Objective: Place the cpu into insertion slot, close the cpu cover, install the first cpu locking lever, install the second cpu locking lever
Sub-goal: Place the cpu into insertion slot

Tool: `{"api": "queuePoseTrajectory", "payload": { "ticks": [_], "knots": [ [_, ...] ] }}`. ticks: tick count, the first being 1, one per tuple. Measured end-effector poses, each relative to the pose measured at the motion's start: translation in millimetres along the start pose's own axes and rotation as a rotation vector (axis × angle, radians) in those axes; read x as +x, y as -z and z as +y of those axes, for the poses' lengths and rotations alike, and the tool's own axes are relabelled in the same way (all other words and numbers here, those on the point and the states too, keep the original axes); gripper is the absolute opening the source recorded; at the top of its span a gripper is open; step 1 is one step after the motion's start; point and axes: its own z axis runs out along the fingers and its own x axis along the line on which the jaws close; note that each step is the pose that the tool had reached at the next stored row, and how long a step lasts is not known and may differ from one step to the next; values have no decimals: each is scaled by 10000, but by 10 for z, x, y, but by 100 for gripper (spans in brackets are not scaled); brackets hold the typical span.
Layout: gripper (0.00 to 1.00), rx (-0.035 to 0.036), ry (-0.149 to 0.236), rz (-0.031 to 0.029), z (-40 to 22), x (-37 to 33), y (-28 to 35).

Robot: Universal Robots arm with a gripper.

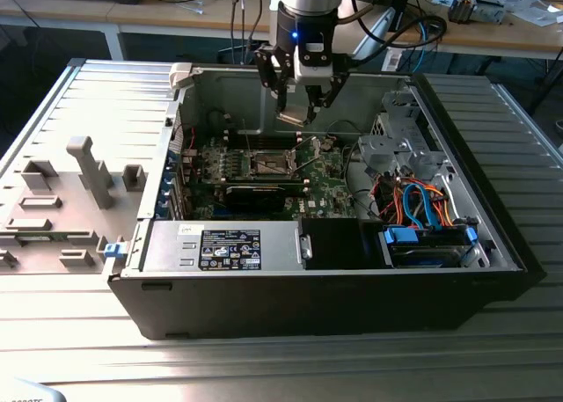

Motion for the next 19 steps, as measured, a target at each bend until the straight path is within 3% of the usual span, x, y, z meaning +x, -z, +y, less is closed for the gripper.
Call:
{"api": "queuePoseTrajectory", "payload": {
  "ticks": [19],
  "knots": [
    [55,0,-581,-43,0,0,-2]
  ]
}}
